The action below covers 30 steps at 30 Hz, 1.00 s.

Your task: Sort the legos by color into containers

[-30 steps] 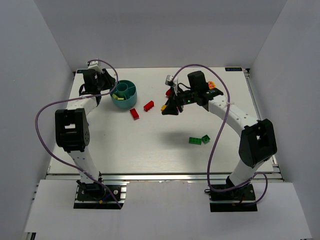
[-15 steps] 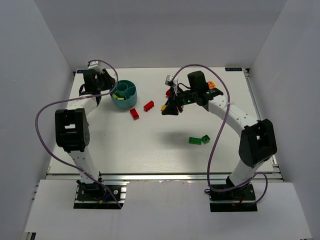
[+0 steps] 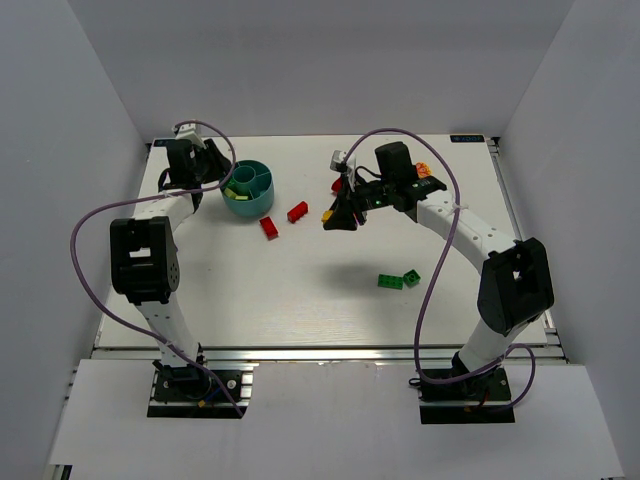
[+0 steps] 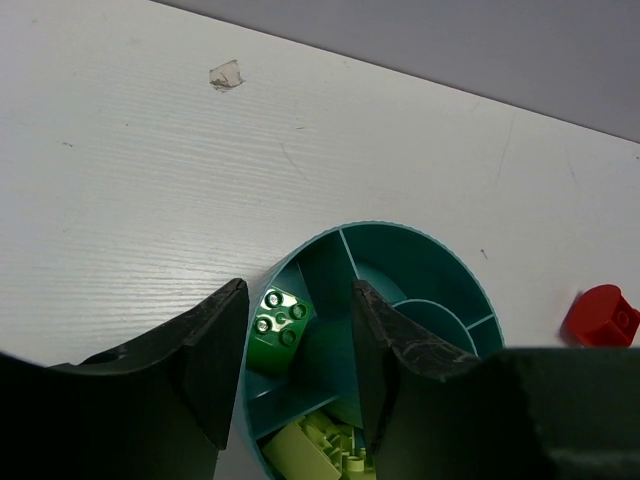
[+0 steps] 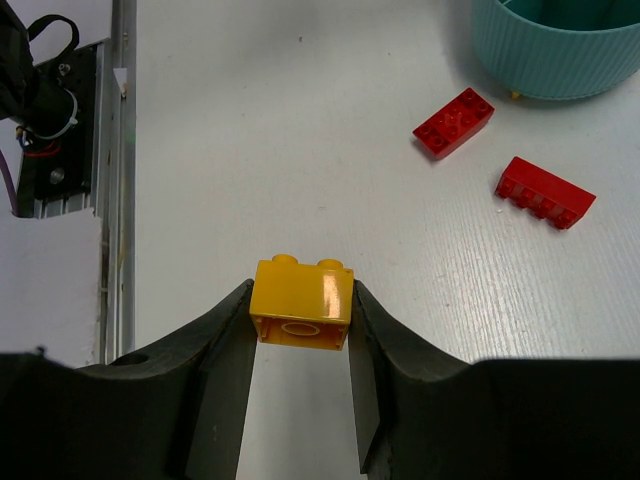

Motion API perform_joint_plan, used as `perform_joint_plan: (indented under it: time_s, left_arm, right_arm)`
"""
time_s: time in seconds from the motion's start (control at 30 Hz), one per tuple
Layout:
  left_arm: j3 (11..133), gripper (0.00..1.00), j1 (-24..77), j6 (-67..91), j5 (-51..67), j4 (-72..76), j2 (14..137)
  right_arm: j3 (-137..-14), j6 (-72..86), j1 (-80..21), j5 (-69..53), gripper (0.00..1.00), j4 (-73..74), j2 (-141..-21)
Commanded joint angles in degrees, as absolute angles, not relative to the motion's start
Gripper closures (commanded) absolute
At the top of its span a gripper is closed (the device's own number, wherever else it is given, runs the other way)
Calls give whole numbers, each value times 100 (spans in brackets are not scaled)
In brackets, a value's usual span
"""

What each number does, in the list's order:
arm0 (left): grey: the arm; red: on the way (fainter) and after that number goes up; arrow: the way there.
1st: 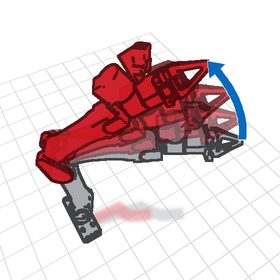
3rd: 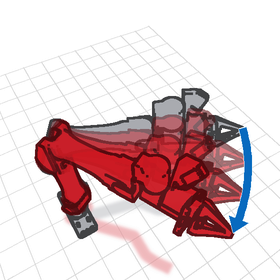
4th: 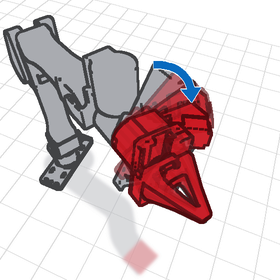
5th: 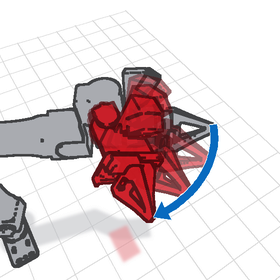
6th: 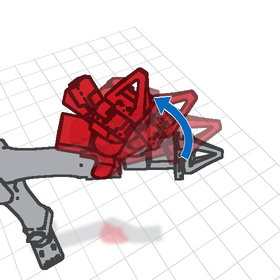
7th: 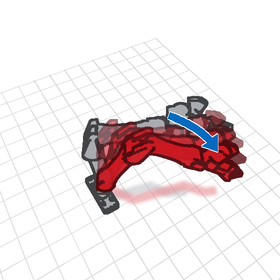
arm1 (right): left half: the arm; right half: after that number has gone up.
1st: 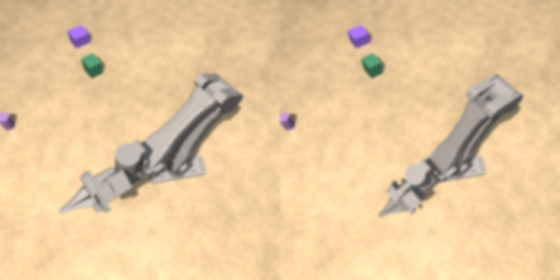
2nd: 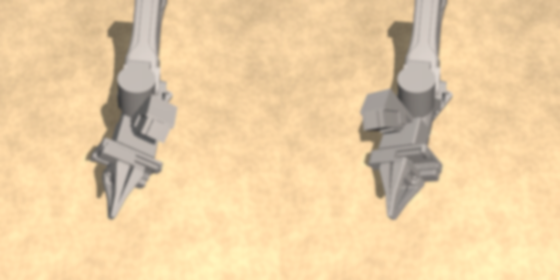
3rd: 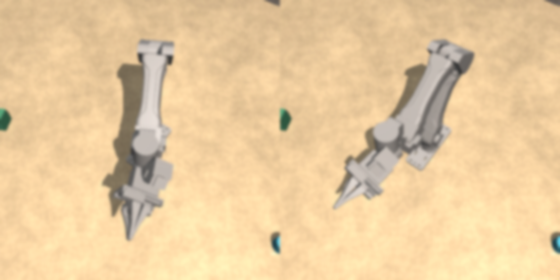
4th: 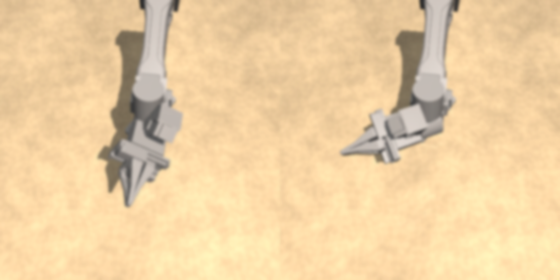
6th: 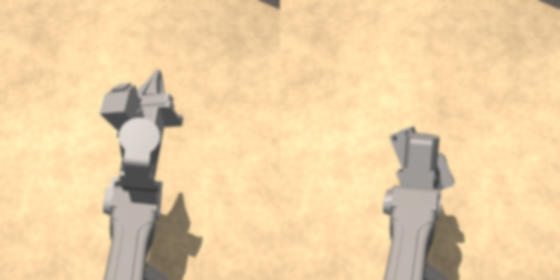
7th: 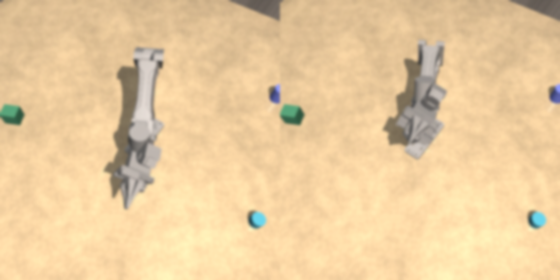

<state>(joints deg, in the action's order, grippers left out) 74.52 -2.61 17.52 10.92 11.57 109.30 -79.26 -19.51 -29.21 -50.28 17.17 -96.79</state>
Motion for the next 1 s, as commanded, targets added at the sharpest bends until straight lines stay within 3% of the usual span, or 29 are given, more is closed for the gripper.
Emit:
perform_joint_plan:
  time_s: [0.0,0.07,0.17,0.23,0.27,0.43,0.53,0.7,0.97]
  left_arm:
    - [7462,45,-264,1863,1020,1169,10600]
    - [7532,49,-264,1942,906,1090,10399]
    - [7620,65,-281,2196,748,862,10091]
    - [7533,69,-334,2460,817,661,9713]
    - [7471,67,-351,2557,861,563,9573]
    - [6587,38,-606,2996,1265,35,8378]
    - [5787,27,-747,3208,1309,-237,7502]
    - [4756,21,-791,3620,1204,-623,6277]
    - [4131,18,-800,3674,705,-1678,4862]
  right_arm:
    - [-7910,-2013,-2892,-5159,100,1758,-9457]
    - [-7945,-2039,-2892,-5133,100,1775,-9448]
    - [-7998,-2118,-2892,-5011,100,1819,-9422]
    - [-8033,-2206,-2892,-4887,100,1837,-9431]
    - [-8059,-2241,-2892,-4782,100,1837,-9422]
    - [-8200,-2337,-2935,-4527,100,1398,-9501]
    - [-8218,-2390,-3006,-4526,100,714,-9632]
    - [-8559,-2488,-3401,-4360,100,-420,-10238]
    - [-10709,-1020,-3964,-2910,100,-1450,-12187]
